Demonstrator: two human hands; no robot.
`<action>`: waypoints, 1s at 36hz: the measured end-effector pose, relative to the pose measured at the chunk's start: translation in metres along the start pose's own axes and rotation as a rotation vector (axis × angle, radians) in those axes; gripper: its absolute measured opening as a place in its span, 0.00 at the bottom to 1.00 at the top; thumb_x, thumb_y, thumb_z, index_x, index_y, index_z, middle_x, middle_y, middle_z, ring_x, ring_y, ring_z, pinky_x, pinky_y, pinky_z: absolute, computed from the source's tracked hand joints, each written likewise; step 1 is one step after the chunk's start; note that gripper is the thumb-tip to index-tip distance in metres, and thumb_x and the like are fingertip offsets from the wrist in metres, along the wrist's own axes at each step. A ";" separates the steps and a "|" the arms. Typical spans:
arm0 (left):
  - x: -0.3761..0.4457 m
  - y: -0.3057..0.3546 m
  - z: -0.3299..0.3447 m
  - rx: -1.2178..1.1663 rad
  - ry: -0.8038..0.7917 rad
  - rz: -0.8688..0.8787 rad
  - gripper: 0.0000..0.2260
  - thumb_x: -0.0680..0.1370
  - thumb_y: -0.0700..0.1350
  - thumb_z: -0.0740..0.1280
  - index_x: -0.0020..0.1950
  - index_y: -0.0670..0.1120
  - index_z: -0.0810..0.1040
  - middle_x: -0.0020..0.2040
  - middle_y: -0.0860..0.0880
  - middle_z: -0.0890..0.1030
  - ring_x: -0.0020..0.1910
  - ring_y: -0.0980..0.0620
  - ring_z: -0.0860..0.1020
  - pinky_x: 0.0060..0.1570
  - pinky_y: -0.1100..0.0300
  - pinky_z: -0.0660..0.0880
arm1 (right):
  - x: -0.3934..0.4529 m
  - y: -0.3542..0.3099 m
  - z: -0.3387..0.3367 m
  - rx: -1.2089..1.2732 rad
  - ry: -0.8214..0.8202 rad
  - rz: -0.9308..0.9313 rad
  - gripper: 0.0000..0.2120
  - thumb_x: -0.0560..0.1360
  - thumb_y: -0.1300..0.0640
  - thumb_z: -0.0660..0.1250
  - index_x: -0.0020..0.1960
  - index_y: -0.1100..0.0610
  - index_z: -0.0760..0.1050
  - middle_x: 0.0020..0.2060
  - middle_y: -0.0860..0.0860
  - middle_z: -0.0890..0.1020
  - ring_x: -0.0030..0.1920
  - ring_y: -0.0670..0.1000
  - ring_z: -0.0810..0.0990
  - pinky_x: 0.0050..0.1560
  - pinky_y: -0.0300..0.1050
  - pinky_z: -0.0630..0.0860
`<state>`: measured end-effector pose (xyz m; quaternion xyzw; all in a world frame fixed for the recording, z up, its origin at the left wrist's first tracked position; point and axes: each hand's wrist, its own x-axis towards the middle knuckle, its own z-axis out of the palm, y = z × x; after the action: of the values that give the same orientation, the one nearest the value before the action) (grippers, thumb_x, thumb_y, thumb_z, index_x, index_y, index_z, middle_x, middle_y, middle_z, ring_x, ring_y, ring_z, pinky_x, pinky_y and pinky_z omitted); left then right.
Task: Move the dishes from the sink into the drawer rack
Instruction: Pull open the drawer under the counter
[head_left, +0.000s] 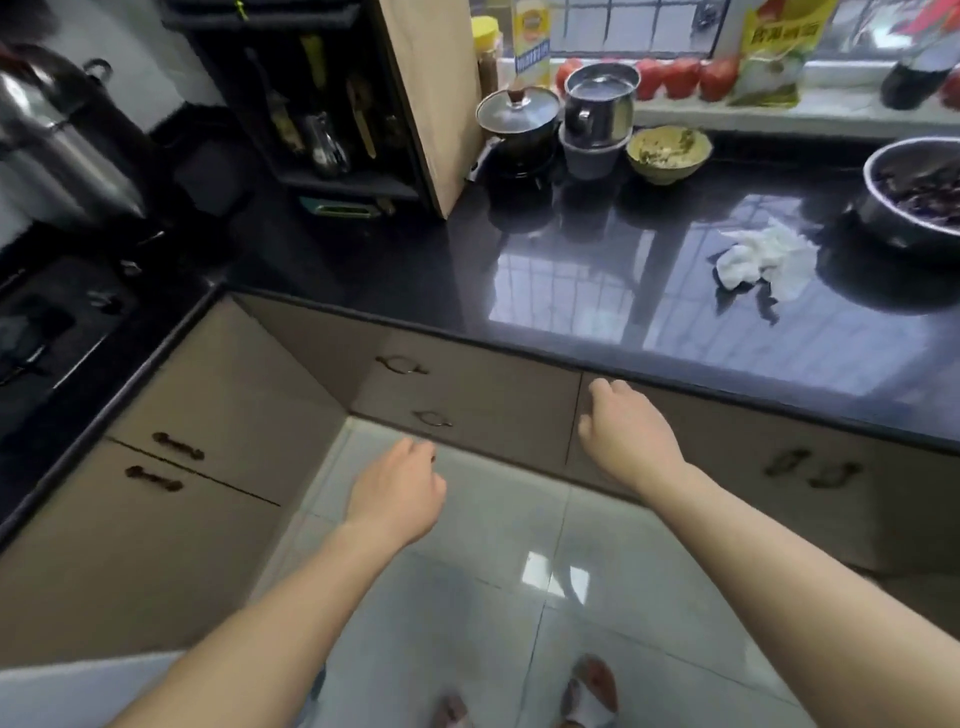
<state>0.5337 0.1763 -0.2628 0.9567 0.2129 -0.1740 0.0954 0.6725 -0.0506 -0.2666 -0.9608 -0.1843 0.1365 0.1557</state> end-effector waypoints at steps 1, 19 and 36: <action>0.015 0.000 0.008 -0.009 -0.008 0.001 0.15 0.81 0.49 0.58 0.65 0.47 0.74 0.64 0.45 0.74 0.62 0.41 0.76 0.57 0.48 0.75 | 0.012 0.004 0.005 0.015 0.025 0.012 0.06 0.80 0.56 0.61 0.54 0.59 0.68 0.52 0.58 0.75 0.55 0.63 0.75 0.44 0.52 0.69; 0.325 -0.083 0.110 -0.014 -0.044 -0.065 0.38 0.80 0.49 0.66 0.83 0.43 0.47 0.82 0.44 0.54 0.71 0.39 0.70 0.61 0.47 0.73 | 0.208 0.012 0.109 -0.216 0.322 0.319 0.28 0.84 0.43 0.48 0.82 0.52 0.57 0.81 0.57 0.58 0.80 0.60 0.53 0.78 0.58 0.51; 0.376 -0.128 0.147 0.032 -0.113 -0.072 0.31 0.79 0.46 0.64 0.79 0.44 0.57 0.79 0.49 0.59 0.55 0.39 0.80 0.40 0.54 0.70 | 0.215 0.008 0.104 -0.249 0.171 0.408 0.29 0.84 0.41 0.43 0.84 0.48 0.48 0.83 0.54 0.47 0.82 0.56 0.42 0.81 0.58 0.41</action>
<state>0.7533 0.3933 -0.5520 0.9384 0.2389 -0.2346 0.0858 0.8346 0.0533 -0.4084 -0.9980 0.0119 0.0595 0.0203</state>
